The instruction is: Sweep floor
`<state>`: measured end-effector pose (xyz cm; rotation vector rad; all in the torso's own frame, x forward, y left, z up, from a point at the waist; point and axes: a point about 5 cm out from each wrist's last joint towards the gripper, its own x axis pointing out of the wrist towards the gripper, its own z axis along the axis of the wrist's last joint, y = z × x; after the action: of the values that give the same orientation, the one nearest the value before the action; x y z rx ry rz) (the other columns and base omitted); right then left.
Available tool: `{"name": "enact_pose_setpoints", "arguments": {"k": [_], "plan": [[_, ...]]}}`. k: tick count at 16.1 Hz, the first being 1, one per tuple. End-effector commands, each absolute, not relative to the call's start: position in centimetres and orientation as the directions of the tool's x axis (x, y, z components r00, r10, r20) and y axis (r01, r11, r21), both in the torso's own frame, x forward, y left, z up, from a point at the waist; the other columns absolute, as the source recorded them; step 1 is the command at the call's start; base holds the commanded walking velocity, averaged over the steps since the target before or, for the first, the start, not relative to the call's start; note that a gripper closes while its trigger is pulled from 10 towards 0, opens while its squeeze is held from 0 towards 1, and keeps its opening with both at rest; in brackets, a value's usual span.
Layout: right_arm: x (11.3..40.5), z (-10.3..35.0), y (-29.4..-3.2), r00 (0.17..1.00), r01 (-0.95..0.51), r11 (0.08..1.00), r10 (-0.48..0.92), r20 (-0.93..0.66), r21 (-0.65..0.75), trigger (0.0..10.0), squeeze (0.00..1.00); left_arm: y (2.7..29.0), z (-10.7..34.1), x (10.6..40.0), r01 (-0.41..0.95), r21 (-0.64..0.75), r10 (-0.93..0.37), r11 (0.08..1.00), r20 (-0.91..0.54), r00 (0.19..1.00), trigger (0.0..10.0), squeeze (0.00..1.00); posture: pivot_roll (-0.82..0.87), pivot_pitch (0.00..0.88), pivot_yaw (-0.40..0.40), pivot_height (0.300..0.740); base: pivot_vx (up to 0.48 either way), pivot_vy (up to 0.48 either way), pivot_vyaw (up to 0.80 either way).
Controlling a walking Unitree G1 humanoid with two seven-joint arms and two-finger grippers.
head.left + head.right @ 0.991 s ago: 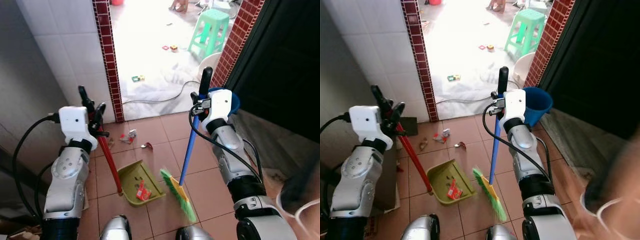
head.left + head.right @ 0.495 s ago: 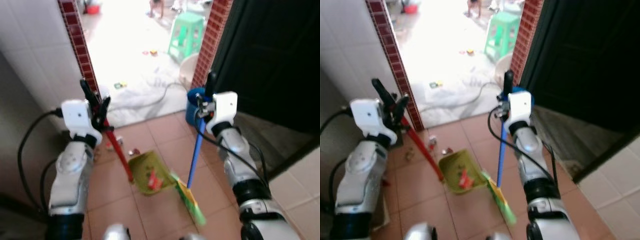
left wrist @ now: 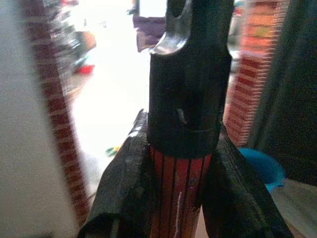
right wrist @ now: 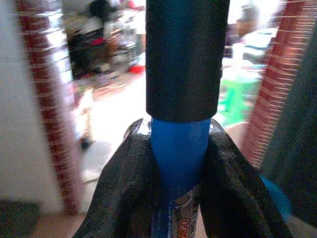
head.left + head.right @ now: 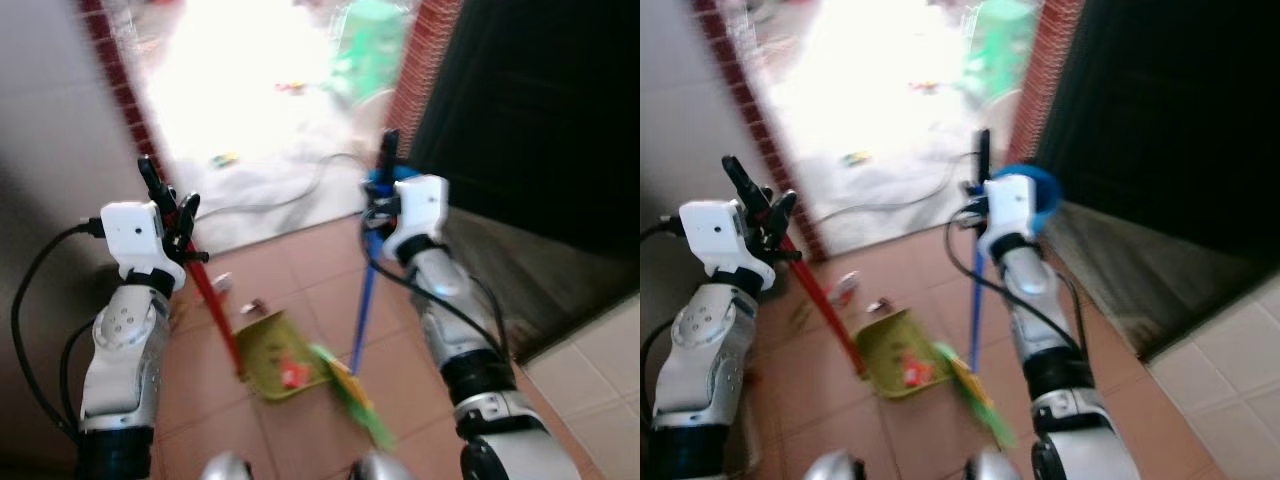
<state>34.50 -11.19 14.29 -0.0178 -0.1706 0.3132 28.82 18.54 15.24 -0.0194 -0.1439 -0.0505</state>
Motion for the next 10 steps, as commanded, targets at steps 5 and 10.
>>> {"name": "enact_pose_setpoints", "arguments": {"k": [5, 10], "plan": [[34.58, 14.67, -12.72, 0.948, -0.255, 0.966, 0.26, 0.183, -0.05, 10.0, 0.0, 17.55, 16.74, 28.84, 0.098, -0.019, -0.091, 0.995, 0.222, 0.971, 10.0, 0.0, -0.05, 0.045, -0.029, 0.74, 0.219, 0.0, 0.0], [34.58, 14.6, -12.79, 0.949, -0.253, 0.967, 0.257, 0.183, -0.044, 10.0, 0.0, 17.29, 16.68, 28.71, 0.114, -0.019, -0.107, 0.993, 0.222, 0.969, 10.0, 0.0, -0.05, 0.044, -0.025, 0.74, 0.347, 0.0, -0.38]]}}
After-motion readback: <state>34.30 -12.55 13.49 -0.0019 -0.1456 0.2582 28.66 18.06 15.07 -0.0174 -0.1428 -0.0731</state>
